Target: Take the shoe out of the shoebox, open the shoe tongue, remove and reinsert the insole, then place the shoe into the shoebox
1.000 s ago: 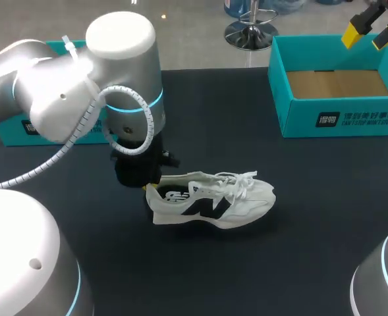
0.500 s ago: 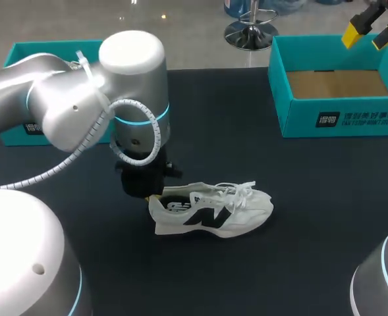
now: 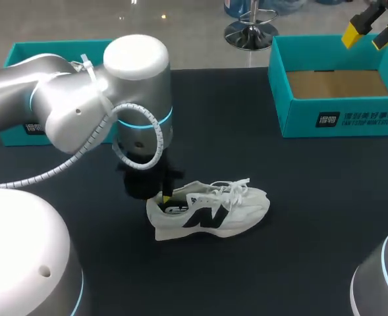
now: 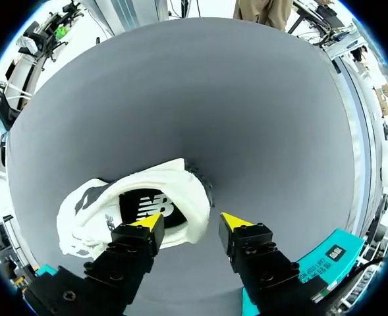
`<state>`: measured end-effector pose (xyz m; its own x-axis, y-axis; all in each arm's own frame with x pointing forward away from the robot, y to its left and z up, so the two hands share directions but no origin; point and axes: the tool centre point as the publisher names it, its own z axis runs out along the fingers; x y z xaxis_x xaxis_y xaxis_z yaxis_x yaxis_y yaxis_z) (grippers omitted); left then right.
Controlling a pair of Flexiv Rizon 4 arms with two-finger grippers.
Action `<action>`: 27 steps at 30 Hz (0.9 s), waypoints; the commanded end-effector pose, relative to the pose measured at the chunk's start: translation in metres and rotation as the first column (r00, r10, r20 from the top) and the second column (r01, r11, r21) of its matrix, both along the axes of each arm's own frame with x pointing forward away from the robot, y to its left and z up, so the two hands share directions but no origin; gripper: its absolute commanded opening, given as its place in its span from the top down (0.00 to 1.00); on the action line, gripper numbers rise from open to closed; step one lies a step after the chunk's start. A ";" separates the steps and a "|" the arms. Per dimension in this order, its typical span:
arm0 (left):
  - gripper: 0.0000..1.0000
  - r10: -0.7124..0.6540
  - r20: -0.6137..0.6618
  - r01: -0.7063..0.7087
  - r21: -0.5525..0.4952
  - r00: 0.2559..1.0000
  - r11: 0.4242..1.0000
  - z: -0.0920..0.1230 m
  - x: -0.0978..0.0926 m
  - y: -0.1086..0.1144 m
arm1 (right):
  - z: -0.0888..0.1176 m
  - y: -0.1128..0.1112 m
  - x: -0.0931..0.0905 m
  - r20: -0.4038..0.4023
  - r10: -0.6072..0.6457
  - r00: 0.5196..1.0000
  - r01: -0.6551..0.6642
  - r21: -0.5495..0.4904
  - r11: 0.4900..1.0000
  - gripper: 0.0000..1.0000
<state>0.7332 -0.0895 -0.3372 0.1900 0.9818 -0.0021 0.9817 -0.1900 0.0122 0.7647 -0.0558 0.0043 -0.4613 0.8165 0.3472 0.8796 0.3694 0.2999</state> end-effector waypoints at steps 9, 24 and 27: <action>0.00 0.241 -0.219 -0.315 -0.435 0.946 0.843 0.089 -0.022 0.080 | 0.000 0.000 0.001 -0.003 0.000 1.000 0.000 -0.002 1.000 0.00; 0.00 0.407 -0.272 -0.488 -0.417 0.872 0.767 0.086 -0.053 0.107 | 0.000 0.000 0.001 -0.003 0.000 1.000 0.000 -0.002 1.000 0.00; 0.00 0.407 -0.272 -0.488 -0.417 0.872 0.767 0.086 -0.053 0.107 | 0.000 0.000 0.001 -0.003 0.000 1.000 0.000 -0.002 1.000 0.00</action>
<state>0.6863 0.0103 -0.2488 -0.3092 0.8829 -0.3534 0.9482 0.2579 -0.1855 0.7647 -0.0558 0.0043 -0.4613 0.8165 0.3472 0.8795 0.3694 0.2999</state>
